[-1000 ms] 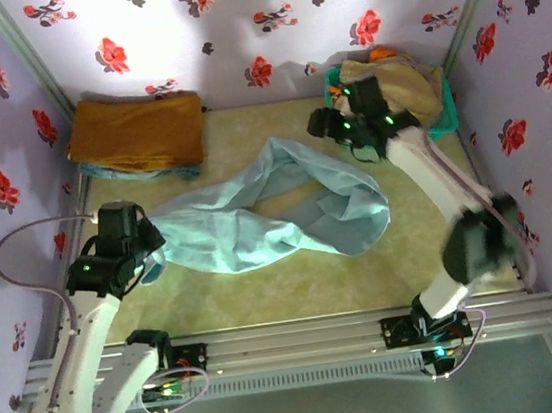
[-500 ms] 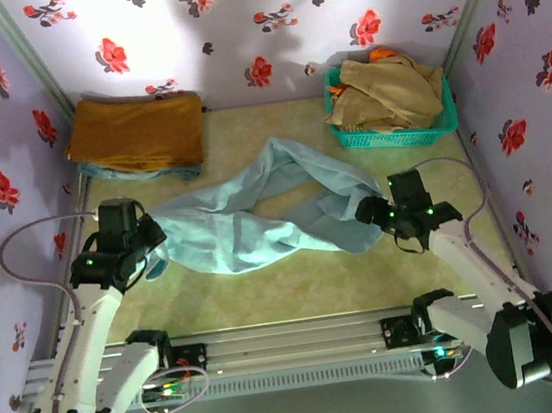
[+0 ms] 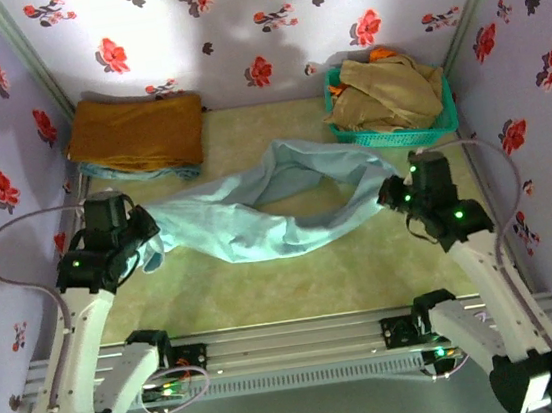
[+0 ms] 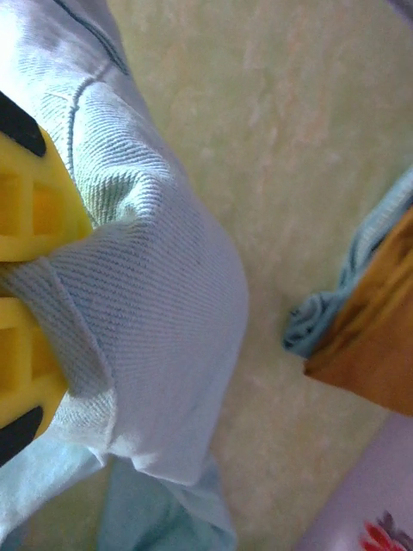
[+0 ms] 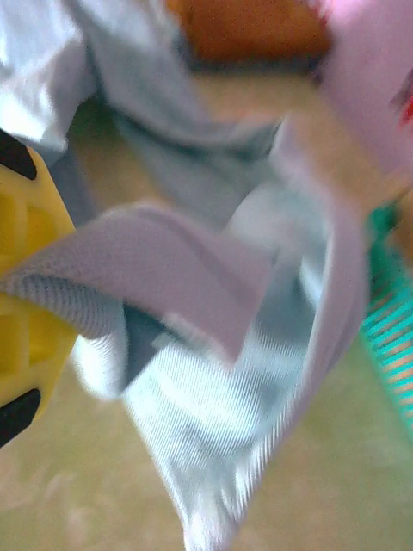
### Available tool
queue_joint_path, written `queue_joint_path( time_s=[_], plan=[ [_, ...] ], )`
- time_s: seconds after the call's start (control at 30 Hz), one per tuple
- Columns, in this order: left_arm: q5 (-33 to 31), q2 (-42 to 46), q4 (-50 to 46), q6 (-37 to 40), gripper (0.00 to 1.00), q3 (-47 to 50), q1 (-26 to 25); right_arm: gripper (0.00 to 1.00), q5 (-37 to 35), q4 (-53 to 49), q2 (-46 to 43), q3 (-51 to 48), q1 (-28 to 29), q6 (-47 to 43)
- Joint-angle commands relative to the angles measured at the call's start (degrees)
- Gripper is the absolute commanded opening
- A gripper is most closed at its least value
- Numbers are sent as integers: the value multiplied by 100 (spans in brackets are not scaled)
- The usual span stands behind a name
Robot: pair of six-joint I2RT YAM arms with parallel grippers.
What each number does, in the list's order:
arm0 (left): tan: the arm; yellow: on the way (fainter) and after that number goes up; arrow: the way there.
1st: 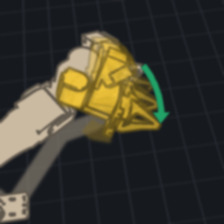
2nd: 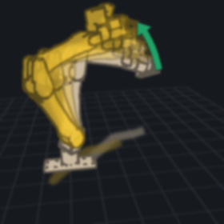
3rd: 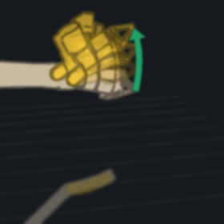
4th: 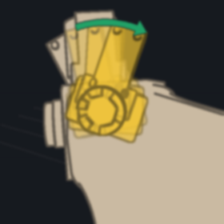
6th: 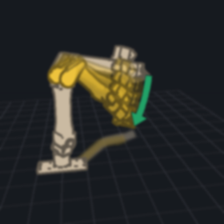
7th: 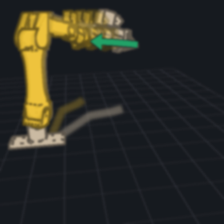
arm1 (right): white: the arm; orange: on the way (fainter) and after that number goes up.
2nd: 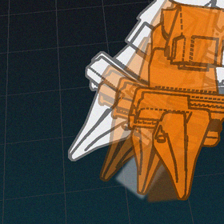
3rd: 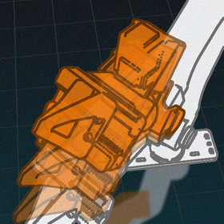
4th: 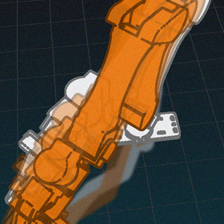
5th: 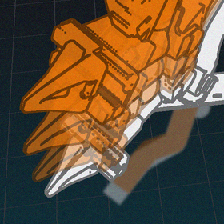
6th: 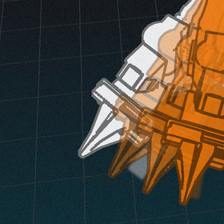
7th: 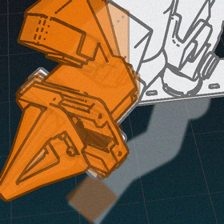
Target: Fold and stack the trousers
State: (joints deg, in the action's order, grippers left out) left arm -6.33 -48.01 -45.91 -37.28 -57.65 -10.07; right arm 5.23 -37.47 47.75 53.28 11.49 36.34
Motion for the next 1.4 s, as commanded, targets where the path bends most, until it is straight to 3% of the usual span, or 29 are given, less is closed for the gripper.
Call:
queue_joint_path(
  time_s=[0.0,0.23,0.43,0.57,0.73,0.83,0.97,1.1,1.13,1.17,1.2,1.23,1.37],
  plan=[
    [31,23,-6,220,0,-651,75,0,-313,-269,-246,928,-31,-112],
    [27,371,-462,283,0,-1062,180,0,-1031,-761,-858,2148,-32,-248],
    [411,796,-805,130,0,-920,180,0,-799,-881,-950,2255,-26,-146],
    [528,901,-700,-46,0,-386,180,0,-495,-463,-520,2049,-31,-58],
    [484,471,335,-429,0,338,373,0,-340,583,988,2130,-37,-65],
    [564,-44,1017,-688,0,422,1063,0,-237,1049,2338,2739,-153,-44],
    [1378,-711,1832,-1041,0,284,2226,0,-83,1297,3844,3937,-329,31],
    [1690,-1638,2520,-1221,0,46,2741,3,454,966,5442,5534,-345,167],
    [1864,-1991,2616,-1197,8,-79,2777,24,581,616,5863,6034,-328,187],
    [1977,-2285,2639,-1208,35,-210,2782,47,732,435,6163,6371,-310,137],
    [2108,-2559,2709,-1207,67,-310,2791,60,815,110,6422,6712,-268,69],
    [2232,-2759,2749,-1204,84,-374,2791,63,795,-85,6526,6869,-222,-34],
    [2407,-2619,2732,-1094,100,-291,2791,70,544,265,5737,5754,-56,-236]
  ],
)
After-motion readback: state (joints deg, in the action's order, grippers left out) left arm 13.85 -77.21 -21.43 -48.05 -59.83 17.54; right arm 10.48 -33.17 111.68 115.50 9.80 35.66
